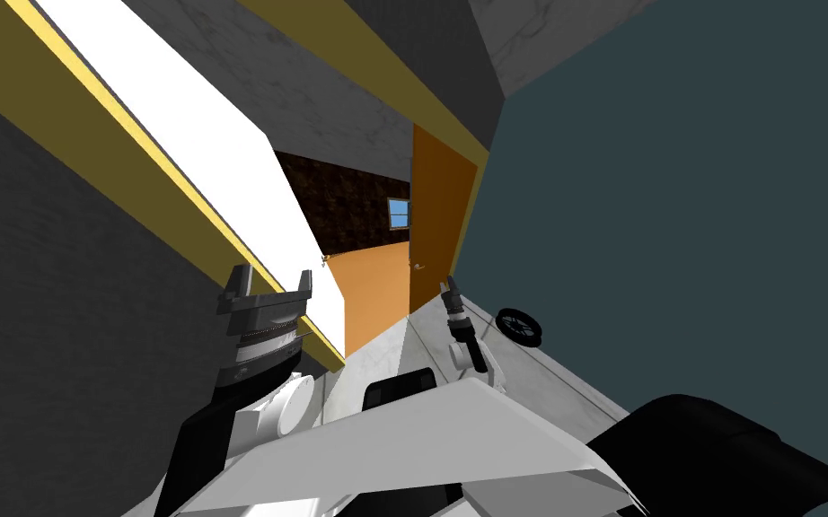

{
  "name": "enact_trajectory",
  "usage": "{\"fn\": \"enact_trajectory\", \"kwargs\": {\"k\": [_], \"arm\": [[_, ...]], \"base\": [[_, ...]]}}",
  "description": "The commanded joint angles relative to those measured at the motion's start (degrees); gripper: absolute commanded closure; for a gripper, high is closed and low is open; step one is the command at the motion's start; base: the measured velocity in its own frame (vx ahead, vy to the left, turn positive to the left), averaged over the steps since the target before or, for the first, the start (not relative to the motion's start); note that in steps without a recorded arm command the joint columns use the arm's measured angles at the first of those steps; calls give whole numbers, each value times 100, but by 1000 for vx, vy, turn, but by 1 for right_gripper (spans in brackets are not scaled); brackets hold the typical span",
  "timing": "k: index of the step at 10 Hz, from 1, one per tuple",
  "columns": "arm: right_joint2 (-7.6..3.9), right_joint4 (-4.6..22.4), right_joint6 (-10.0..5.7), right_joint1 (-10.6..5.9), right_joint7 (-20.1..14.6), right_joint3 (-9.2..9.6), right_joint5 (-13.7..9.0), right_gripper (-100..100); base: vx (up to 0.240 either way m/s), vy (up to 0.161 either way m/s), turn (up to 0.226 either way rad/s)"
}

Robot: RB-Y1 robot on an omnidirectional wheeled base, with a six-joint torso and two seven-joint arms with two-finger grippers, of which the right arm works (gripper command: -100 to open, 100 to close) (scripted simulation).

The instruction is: Push the door open

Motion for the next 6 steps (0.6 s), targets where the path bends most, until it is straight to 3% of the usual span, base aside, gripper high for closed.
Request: {"fn": "enact_trajectory", "kwargs": {"k": [1, 6], "arm": [[-12, 259, -25, -100, 23, 39, -8, -100], [-41, 1116, -167, -388, 81, 161, -40, -100]], "base": [[102, -89, 56], [92, -104, 69]]}}
